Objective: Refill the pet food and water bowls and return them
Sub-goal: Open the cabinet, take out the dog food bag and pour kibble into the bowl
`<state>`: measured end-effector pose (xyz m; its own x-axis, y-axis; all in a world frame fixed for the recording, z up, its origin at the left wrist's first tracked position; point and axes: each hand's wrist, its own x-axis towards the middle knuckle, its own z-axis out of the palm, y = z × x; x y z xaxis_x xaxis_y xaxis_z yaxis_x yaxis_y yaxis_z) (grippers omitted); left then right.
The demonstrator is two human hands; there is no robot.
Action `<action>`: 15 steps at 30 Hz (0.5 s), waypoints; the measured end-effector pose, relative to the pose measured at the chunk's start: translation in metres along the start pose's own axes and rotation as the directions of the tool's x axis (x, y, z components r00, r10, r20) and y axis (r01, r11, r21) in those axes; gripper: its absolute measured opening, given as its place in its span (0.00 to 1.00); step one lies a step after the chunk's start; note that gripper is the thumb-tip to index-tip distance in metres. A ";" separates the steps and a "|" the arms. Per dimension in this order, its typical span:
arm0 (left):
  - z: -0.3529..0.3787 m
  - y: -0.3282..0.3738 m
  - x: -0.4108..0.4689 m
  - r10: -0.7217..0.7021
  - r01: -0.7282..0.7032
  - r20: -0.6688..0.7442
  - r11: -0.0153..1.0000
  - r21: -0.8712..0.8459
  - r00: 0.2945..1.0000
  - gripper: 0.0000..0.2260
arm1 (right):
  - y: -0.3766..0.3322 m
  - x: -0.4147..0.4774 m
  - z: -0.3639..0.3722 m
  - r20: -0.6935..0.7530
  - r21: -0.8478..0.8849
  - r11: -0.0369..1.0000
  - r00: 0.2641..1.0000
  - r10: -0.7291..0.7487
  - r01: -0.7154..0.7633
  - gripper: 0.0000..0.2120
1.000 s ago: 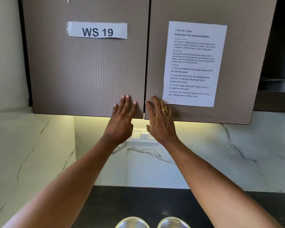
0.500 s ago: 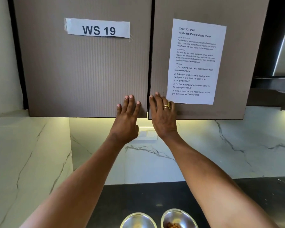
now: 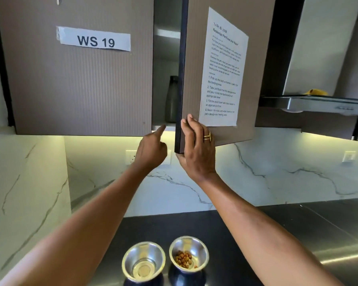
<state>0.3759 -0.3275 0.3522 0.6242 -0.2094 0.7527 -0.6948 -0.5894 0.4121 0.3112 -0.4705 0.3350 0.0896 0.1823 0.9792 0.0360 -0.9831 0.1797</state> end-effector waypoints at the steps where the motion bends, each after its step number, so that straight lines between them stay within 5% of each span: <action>1: 0.005 0.021 -0.004 -0.025 0.027 0.022 0.998 -0.057 0.999 0.28 | 0.005 -0.004 -0.015 -0.006 0.014 1.000 1.000 0.008 -0.008 0.35; 9: 0.040 0.165 -0.051 -0.084 0.235 0.264 0.753 -0.614 0.961 0.09 | 0.071 -0.047 -0.137 -0.053 0.229 0.938 0.959 0.279 -0.260 0.34; 15: 0.072 0.254 -0.076 0.060 0.131 0.333 0.842 -0.523 0.941 0.22 | 0.130 -0.068 -0.198 -0.133 0.425 0.768 0.807 0.576 -0.478 0.17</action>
<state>0.1781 -0.5174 0.3627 0.6648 -0.4919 0.5622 -0.6901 -0.1161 0.7144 0.1125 -0.6142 0.3104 -0.0392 -0.4216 0.9059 0.4081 -0.8343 -0.3706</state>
